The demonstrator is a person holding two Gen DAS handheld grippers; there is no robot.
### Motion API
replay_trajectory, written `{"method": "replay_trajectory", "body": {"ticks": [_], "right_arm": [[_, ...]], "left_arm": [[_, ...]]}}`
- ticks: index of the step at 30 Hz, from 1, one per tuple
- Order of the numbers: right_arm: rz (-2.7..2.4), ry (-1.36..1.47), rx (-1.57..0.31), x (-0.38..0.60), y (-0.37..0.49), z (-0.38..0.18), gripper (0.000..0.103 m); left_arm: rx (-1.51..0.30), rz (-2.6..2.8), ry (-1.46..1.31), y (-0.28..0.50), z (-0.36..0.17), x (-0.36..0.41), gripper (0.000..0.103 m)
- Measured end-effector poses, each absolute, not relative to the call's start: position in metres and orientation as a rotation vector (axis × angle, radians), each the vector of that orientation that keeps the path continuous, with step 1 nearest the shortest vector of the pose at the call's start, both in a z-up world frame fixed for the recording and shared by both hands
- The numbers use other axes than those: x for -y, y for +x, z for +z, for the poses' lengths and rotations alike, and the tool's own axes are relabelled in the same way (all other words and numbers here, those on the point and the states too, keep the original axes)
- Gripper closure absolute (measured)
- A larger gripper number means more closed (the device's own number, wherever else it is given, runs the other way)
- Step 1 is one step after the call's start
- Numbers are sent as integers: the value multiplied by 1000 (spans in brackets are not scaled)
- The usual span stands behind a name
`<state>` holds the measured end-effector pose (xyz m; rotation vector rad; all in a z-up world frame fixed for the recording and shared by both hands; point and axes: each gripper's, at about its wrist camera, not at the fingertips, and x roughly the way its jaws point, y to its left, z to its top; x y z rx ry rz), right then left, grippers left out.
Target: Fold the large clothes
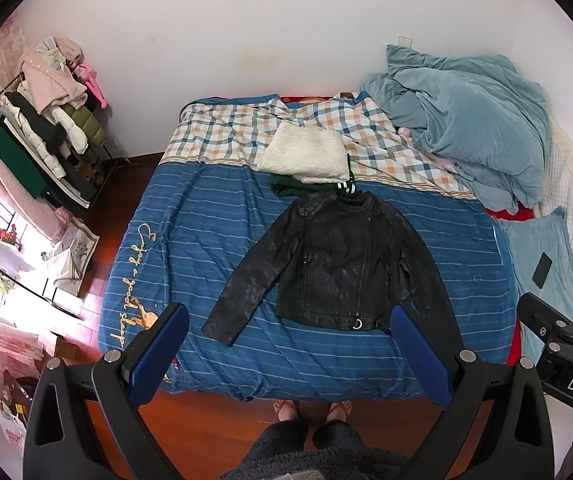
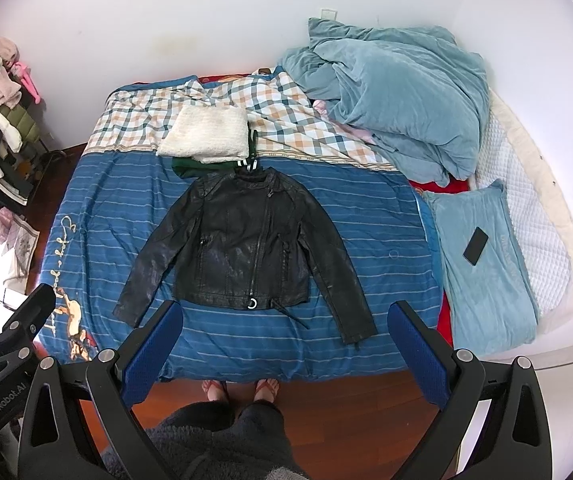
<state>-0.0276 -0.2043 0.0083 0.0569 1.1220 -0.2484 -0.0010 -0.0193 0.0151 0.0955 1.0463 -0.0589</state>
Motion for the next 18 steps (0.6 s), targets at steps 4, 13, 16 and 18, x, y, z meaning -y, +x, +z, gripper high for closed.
{"method": "replay_trajectory", "body": {"ticks": [4,13,16,18], "right_arm": [[-248,57,-1121,205,-27,9,0],[-250,55,-1119,203,-28,10,0],[-250,54,-1117,202,-28,13,0],[-251,53,-1116,200,-26,15,0]], "left_arm": [[-1043,-59,93,-1,15,19,0],[-1034,-63,89,1,18,18,0],[-1028,-64,86,0,17,18,0],[-1024,-63,87,-1,16,18,0]]}}
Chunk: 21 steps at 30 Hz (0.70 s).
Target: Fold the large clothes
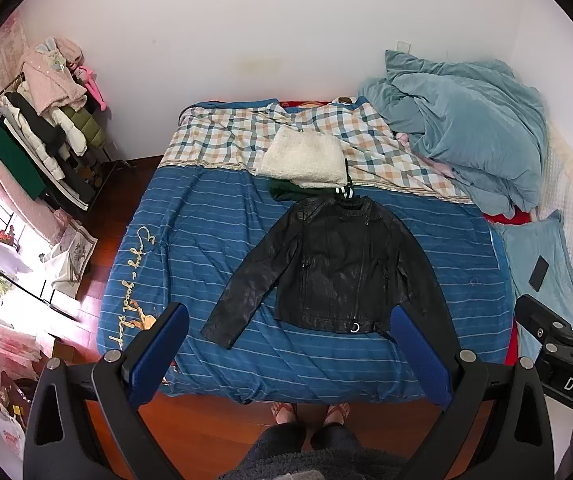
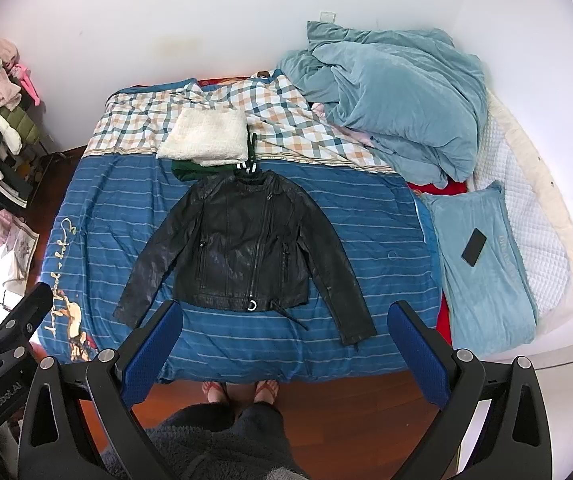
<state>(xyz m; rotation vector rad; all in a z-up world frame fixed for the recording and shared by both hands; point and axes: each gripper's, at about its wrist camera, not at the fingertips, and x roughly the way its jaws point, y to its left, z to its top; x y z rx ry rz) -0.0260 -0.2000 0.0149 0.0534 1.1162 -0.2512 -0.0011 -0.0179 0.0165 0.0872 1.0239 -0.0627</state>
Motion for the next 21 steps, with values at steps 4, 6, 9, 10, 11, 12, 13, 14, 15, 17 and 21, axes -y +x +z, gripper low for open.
{"method": "replay_trajectory", "body": {"ticks": [4,6,9,10,11,12,13,14,15,17,21], "right_arm": [[-250,53,-1116,200,-26,15,0],[-250,54,-1117,200,-26,15,0],[-251,55,-1115,200,-27,15,0],[-252,56,-1116,201,-27,15,0],[-252,55,-1115,201,-27,14,0],[-252,54,-1115,201,-28,14,0],[-253,56,-1116,202,-26,14,0],[-256,60,-1117,203,-24,14,0],[-259,67,-1119,204,-23,13,0],[-262,93,-1123,208,-18,9,0],[-271,190,-1100,230,-8,-17,0]], "left_arm": [[-1022,-62,86,-3,15,17,0],[-1022,-63,84,-3,15,17,0],[-1020,-65,85,-2,15,17,0],[-1020,-63,85,-4,14,17,0],[-1019,-65,85,-4,14,17,0],[-1021,-66,83,-4,14,18,0],[-1019,-66,82,-5,13,18,0],[-1018,-69,82,-3,13,19,0],[-1016,-70,82,-3,12,18,0],[-1002,-67,80,-1,9,18,0],[-948,-31,100,21,-13,12,0]]}}
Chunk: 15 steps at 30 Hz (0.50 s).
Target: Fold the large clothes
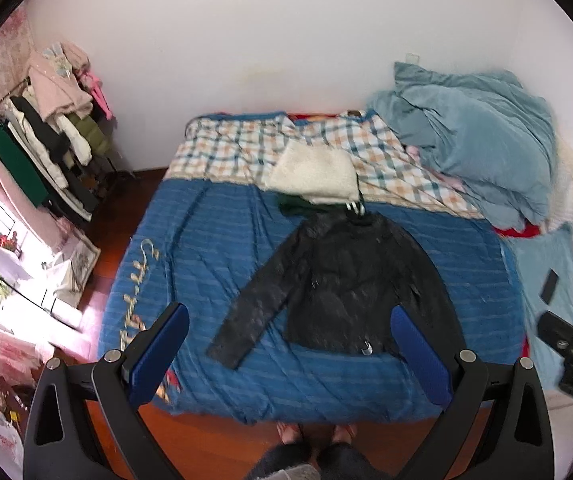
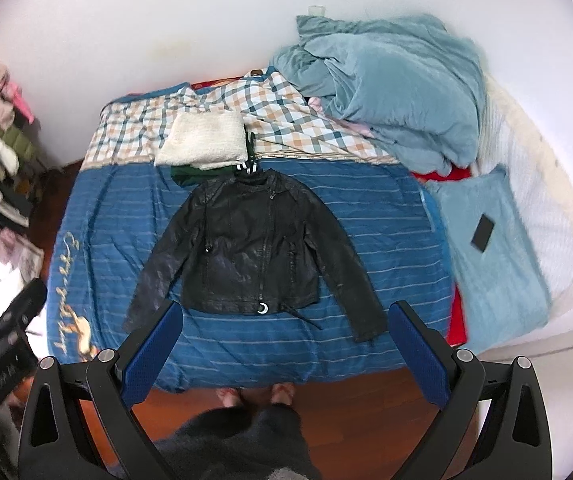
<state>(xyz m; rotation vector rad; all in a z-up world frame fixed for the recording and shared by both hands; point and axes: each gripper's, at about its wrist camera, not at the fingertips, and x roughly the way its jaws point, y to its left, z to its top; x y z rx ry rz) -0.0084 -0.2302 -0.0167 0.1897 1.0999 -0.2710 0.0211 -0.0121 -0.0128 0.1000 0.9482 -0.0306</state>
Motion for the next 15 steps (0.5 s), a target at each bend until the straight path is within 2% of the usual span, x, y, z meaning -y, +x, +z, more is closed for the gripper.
{"method": "replay_trajectory", "body": {"ticks": [5,6,8,9,10,14,15], "right_arm": [[-430,348,-1165,289,4,-98,0],[-461,392,-1176,306,4,-118,3],[-531,467,-1224,340,3,-165,22],[-561,517,-1250,359,0,-193,38],[-582,565,-1261,373,-5,-213,45],[-677,794,-1273,450,-30,-318,44],[-680,839,-1270,467,-34,-343,40]], "left_arm": [[-945,33,203,59,-74,9,0],[-958,42,219,68,-89,9,0],[-992,64,246,82,-116,8,0],[-1028,78,257,92,-136,12,0],[-1054,82,256,99,-151,12,0],[-1126,117,276,121,-210,24,0],[-1144,129,289,128,-226,29,0]]}}
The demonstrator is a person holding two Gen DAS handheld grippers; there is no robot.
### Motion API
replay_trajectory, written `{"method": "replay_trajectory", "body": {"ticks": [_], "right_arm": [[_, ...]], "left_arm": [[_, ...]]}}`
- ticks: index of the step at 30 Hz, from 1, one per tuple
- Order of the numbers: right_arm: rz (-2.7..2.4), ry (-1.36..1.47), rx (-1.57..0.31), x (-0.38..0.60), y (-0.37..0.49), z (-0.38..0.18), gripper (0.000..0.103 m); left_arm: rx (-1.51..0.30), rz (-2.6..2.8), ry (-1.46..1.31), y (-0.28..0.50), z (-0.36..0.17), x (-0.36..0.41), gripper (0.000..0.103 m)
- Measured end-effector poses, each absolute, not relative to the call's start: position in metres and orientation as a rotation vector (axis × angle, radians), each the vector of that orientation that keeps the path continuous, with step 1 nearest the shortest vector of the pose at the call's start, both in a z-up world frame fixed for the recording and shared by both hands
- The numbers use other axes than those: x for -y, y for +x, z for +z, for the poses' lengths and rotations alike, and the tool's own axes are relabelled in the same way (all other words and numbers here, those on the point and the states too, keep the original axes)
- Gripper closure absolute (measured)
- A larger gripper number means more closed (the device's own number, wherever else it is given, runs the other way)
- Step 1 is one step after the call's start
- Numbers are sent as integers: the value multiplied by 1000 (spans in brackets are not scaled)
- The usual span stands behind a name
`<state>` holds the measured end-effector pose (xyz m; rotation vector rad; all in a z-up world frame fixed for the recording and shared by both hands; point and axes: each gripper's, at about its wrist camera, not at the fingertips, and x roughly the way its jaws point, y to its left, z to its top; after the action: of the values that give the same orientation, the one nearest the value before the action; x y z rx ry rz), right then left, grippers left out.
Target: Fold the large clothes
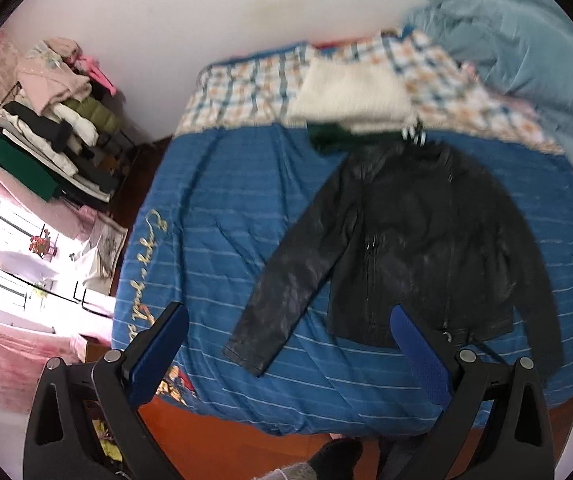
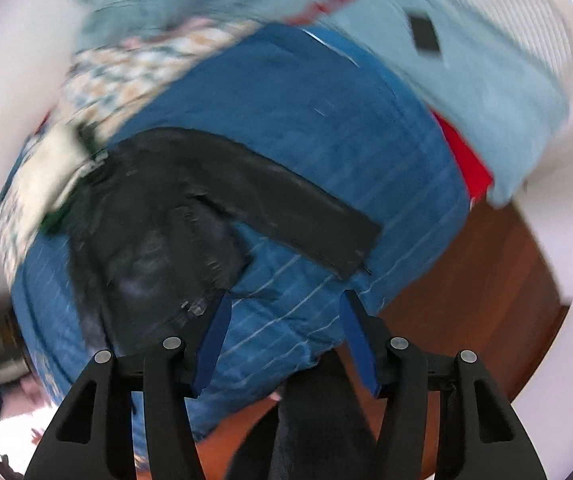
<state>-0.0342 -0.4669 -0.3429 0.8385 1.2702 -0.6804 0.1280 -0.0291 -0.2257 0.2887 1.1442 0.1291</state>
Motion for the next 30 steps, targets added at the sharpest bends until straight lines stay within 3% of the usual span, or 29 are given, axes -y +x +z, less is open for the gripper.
{"method": "replay_trajectory", "body": {"ticks": [2,9,15,17,20,22,24,30], "right_arm": [[-723,899,-1285,504,-44,-401,34],[-792,1141,-1310,581,-79,-580,34],[-714,1330,-1269,584,-91,-672,33],[-736,1316,-1251,578,-87,-672,33],[-784,1233,-1248,569,-73,-662,44],[-828,1209,-1257,569,-74,-654,78],[-839,1265,-1194,574,-83,-636,89],[-832,1220,-1024,591,-67,-545,94]], "left_arm": [[-1181,151,317,141,-257,43,0],[-1281,178,438,187,-377,86,0],[-1412,201,465,213,-470,103,0],[-1426,188,459,218,-486,109,0],[-1417,155,479,220,-502,121,0],[-1408,139,492,222,-508,126,0],[-1407,126,479,223,-513,127,0],[-1378,100,431,223,-509,113,0]]}}
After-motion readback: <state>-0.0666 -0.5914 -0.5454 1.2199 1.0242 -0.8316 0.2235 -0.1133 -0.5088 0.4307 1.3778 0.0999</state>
